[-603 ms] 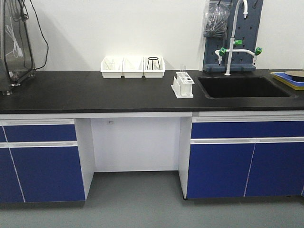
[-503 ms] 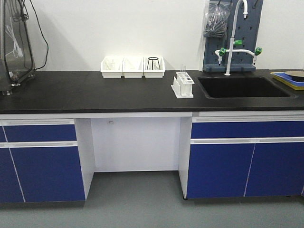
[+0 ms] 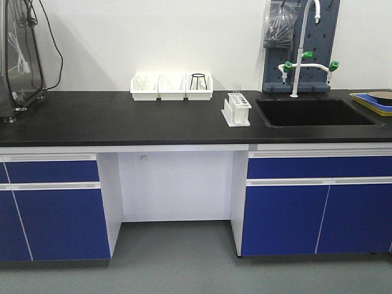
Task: Flip and reinsert test tube from rack
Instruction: 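Drive the base toward the white test-tube rack on the bench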
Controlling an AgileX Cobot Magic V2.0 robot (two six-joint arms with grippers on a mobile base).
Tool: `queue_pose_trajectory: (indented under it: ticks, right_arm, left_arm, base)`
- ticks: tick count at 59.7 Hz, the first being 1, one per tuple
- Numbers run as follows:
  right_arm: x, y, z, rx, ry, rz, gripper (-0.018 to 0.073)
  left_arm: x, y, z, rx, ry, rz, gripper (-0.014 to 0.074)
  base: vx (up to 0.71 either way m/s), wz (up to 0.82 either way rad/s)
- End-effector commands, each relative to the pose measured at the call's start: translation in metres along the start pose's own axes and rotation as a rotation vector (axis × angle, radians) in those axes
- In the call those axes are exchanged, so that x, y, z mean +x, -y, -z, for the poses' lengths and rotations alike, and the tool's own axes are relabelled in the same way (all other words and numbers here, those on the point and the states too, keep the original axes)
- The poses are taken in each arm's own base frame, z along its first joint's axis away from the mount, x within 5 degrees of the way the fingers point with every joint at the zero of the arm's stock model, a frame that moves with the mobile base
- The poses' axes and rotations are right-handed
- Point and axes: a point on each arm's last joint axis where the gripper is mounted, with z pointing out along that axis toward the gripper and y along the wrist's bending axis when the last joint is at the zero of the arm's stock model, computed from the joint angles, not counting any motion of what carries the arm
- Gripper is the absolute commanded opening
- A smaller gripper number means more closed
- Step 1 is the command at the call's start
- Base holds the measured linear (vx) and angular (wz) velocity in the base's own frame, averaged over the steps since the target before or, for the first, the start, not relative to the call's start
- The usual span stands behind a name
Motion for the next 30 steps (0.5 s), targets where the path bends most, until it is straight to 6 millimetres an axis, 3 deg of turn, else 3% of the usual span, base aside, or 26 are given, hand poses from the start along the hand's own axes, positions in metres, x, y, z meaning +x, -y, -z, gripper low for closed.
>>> queue_pose_trajectory:
  ticks: [1, 30]
  right_arm:
    - [-0.0079, -0.001, 0.0009, -0.011, 0.092, 0.011, -0.0009]
    - [-0.0079, -0.001, 0.0009, -0.011, 0.092, 0.011, -0.0009]
  left_arm:
    - [-0.0073, 0.0015, 0.0004, 0.019, 0.086, 0.003, -0.0006]
    - [-0.0073, 0.0015, 0.0004, 0.019, 0.086, 0.003, -0.0006]
  base:
    - [0.01, 0.0]
    - [0.14, -0.02]
